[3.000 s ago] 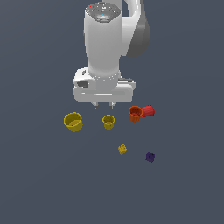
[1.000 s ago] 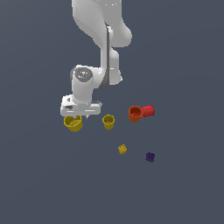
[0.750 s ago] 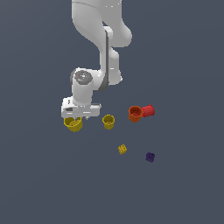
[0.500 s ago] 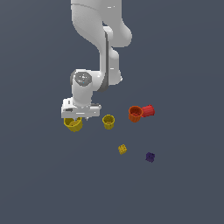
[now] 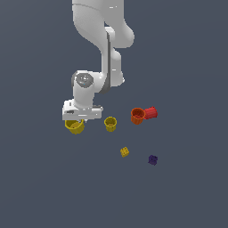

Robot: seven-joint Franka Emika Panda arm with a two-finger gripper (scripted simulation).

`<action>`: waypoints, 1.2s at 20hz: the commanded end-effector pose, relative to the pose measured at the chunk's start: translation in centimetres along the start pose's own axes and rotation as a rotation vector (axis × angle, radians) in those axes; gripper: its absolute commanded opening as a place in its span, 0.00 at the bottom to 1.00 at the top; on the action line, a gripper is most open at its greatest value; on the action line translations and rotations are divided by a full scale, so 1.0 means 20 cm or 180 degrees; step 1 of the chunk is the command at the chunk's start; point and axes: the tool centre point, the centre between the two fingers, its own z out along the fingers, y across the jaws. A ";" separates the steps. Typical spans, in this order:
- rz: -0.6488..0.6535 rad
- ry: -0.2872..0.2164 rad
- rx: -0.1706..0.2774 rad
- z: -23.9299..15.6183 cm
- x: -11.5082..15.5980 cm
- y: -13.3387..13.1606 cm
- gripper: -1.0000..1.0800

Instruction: Pick up a designated object from a clutter of objects.

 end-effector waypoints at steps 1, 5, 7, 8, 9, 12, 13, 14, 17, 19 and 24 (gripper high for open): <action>-0.0002 0.0001 0.0000 0.00 0.00 0.00 0.00; -0.0002 0.0001 0.0000 -0.02 0.00 -0.01 0.00; -0.0002 0.0001 0.0000 -0.04 0.01 -0.02 0.00; -0.0002 0.0001 0.0000 -0.06 0.01 -0.03 0.00; -0.0002 0.0001 0.0000 -0.07 0.01 -0.03 0.00; -0.0002 0.0001 0.0000 -0.14 0.02 -0.06 0.00; -0.0002 0.0001 0.0000 -0.17 0.02 -0.07 0.00; -0.0002 0.0001 0.0000 -0.20 0.03 -0.09 0.00; -0.0003 0.0000 -0.0001 -0.30 0.04 -0.13 0.00; -0.0003 0.0000 -0.0001 -0.38 0.05 -0.17 0.00; -0.0007 -0.0001 0.0000 -0.61 0.09 -0.27 0.00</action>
